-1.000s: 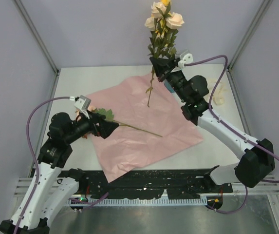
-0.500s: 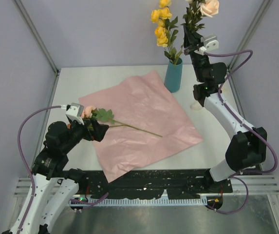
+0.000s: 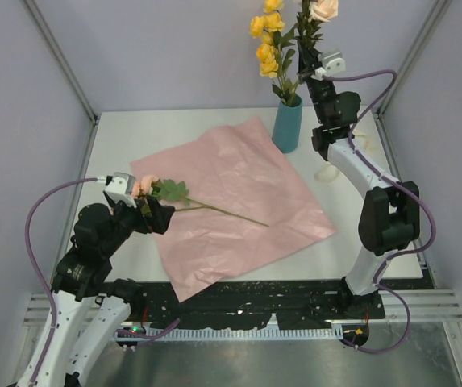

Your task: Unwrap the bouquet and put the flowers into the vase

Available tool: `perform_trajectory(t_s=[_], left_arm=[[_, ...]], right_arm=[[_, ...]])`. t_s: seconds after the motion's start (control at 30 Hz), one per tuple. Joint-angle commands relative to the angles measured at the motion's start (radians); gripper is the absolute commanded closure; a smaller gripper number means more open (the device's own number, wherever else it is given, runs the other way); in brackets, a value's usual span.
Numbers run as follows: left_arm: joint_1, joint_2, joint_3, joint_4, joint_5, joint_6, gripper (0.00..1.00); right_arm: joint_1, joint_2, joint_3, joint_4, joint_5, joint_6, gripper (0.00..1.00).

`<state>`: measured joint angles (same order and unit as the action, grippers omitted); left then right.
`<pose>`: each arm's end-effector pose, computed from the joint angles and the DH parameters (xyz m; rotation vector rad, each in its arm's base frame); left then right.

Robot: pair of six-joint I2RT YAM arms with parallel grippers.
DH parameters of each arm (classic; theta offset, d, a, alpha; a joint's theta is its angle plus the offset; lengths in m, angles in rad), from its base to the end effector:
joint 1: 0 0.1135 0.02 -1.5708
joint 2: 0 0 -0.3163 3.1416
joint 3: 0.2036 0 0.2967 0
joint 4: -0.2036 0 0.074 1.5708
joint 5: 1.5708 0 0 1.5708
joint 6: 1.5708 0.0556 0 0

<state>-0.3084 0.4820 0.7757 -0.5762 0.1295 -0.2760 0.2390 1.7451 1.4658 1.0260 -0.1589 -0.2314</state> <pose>0.1165 -0.0446 0.3657 0.1221 1.8799 -0.5239 0.4500 0.1187 0.4901 -0.3373 0.7648 0.0726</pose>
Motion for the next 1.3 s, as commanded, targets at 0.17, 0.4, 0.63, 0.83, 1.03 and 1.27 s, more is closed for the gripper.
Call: perform_trajectory(t_s=[0.17,0.4,0.63,0.83,1.03,1.27], left_arm=[[-0.003,0.013,0.011,0.007,-0.021,0.020,0.00],[-0.003,0.018,0.011,0.006,-0.028,0.021,0.00],[-0.003,0.021,0.013,0.006,-0.028,0.024,0.00],[-0.003,0.017,0.010,0.006,-0.030,0.023,0.00],[-0.004,0.012,0.008,0.006,-0.027,0.021,0.00],[-0.003,0.001,0.004,0.012,-0.033,0.023,0.00]], right_arm=[[-0.030,0.122,0.010,0.048,-0.050,0.010,0.95],[-0.069,0.223,-0.007,0.056,-0.057,0.152,0.90],[-0.079,0.220,-0.007,-0.029,-0.059,0.214,0.58],[-0.083,0.160,-0.015,-0.139,-0.024,0.228,0.25],[-0.083,0.071,-0.062,-0.247,-0.022,0.222,0.15],[-0.083,-0.080,-0.156,-0.345,-0.048,0.204,0.12]])
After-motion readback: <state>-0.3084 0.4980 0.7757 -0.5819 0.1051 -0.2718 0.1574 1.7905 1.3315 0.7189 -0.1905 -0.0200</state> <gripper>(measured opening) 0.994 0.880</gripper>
